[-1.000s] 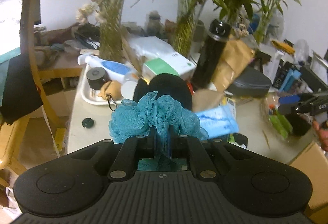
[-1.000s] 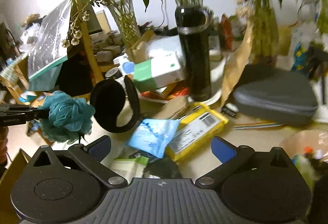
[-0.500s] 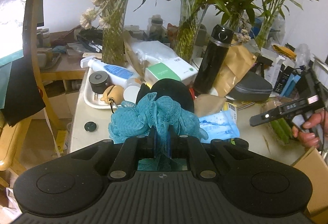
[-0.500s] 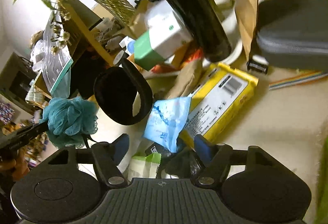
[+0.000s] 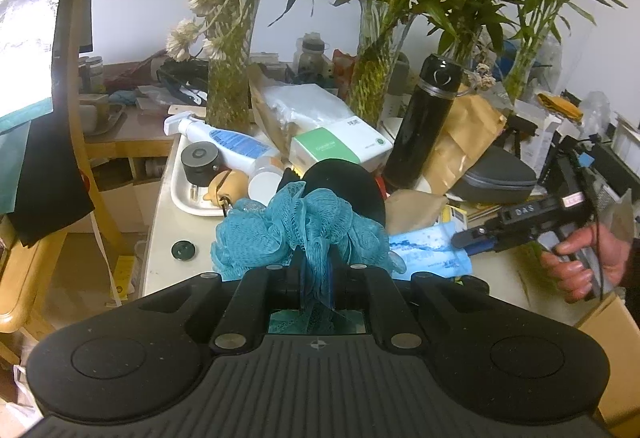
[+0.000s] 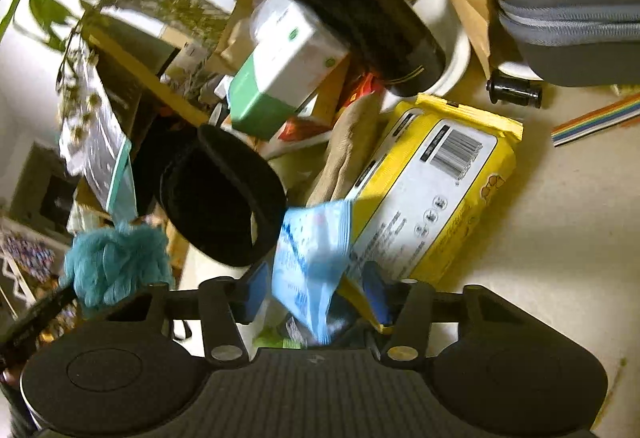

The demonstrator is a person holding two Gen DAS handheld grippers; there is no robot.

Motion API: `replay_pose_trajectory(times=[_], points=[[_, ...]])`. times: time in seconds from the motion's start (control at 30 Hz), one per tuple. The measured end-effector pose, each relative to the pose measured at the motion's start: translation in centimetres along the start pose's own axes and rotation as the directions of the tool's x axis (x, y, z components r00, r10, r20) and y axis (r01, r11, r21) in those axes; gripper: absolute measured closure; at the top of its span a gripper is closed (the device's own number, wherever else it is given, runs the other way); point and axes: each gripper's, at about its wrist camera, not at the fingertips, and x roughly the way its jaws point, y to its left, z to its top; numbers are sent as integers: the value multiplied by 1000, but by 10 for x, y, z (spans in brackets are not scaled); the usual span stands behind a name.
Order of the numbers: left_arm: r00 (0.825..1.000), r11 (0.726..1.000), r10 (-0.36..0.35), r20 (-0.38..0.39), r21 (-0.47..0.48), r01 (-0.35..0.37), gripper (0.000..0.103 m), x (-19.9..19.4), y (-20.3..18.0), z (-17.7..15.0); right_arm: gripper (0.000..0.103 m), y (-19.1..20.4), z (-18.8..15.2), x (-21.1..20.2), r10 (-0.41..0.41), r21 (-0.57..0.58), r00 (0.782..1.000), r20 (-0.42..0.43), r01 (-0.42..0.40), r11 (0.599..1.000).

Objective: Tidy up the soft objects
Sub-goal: 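Grasp the light-blue wipes packet with the right tool while the left tool holds the loofah, then carry both items over the box and open the right tool to drop the blue packet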

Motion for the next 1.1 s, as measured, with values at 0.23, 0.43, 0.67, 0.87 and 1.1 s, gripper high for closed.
replay_pose_trajectory(times=[0.23, 0.43, 0.67, 0.87, 1.1], points=[[1000, 1000, 4, -4, 0, -4, 93, 2, -1, 1, 62, -1, 7, 12, -2, -3, 1000, 6, 2, 1000], [1000, 1000, -2, -1, 7, 2, 93, 4, -4, 1, 65, 4, 8, 19, -23, -23, 1000, 5, 24, 999], [1000, 1000, 7, -4, 10, -7, 93, 4, -4, 0, 96, 18, 6, 20, -51, -96, 999, 2, 51, 994], [1000, 1000, 6, 0, 11, -6, 93, 3, -4, 0, 98, 53, 4, 4, -24, -210, 1000, 14, 27, 977], [1000, 1000, 21, 14, -4, -21, 93, -5, 1, 1, 99, 109, -3, -20, -46, -339, 997, 56, 62, 939]])
